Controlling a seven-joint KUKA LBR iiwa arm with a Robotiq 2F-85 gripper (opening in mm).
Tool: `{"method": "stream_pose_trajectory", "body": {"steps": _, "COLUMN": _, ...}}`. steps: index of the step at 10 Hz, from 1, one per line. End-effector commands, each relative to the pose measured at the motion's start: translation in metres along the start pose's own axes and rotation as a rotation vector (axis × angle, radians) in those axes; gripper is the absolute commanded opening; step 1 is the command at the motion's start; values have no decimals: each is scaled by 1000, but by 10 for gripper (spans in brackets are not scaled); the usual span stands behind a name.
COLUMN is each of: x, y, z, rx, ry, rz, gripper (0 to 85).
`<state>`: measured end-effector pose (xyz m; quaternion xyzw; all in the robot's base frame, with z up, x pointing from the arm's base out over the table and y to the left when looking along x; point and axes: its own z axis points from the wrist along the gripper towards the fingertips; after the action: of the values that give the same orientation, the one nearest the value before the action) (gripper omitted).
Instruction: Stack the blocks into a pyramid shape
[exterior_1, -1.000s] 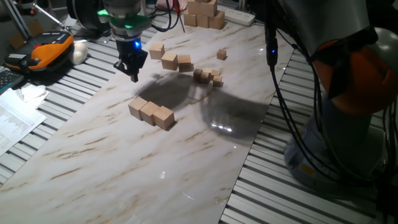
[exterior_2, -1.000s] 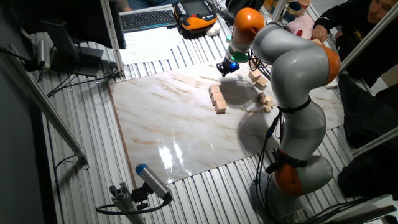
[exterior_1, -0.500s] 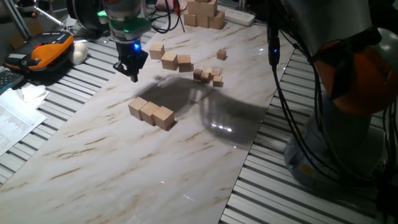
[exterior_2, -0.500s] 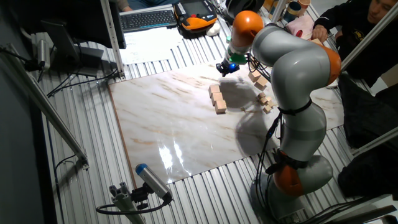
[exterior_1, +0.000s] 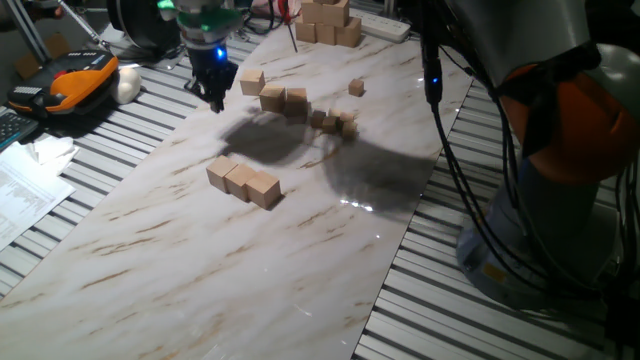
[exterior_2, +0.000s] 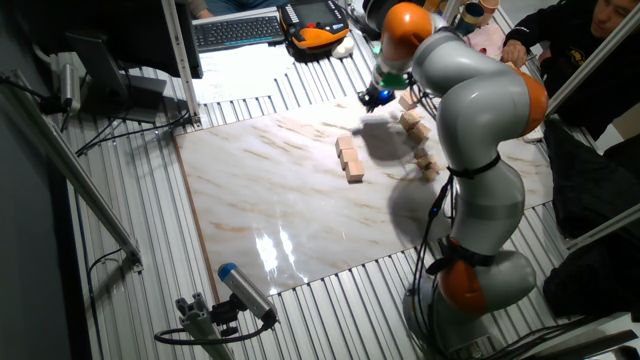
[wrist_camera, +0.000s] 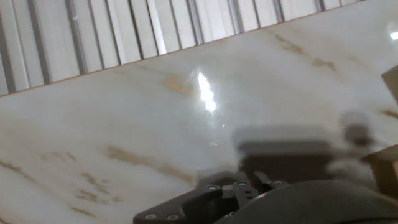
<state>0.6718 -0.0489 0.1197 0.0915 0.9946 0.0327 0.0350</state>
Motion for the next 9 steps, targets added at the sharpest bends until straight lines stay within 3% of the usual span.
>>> {"method": "stream_pose_trajectory", "body": {"steps": 1, "x": -6, "y": -18, "z": -1, "rx": 0, "ry": -5, "rz": -15, "gripper": 340}}
{"method": "stream_pose_trajectory", "body": {"steps": 2, "x": -11, "y": -28, "z": -2, "rx": -1, "ry": -5, "rz": -29, "gripper": 340}}
{"method": "stream_pose_trajectory", "body": {"steps": 3, "x": -13, "y": -38, "z": -2, "rx": 14, "ry": -26, "rz": -44, "gripper": 340}}
{"method": "stream_pose_trajectory", "body": {"steps": 4, "x": -14, "y": -50, "z": -1, "rx": 19, "ry": -33, "rz": -62, "gripper": 510}}
{"method": "stream_pose_trajectory", "body": {"steps": 5, "x": -16, "y": -64, "z": 0, "rx": 2, "ry": -28, "rz": -69, "gripper": 510}}
{"method": "stream_pose_trajectory", "body": {"steps": 6, "x": -17, "y": -75, "z": 0, "rx": 4, "ry": -27, "rz": -81, "gripper": 510}}
{"method": "stream_pose_trajectory", "body": {"steps": 9, "x": -14, "y": -99, "z": 8, "rx": -23, "ry": -47, "rz": -144, "gripper": 510}}
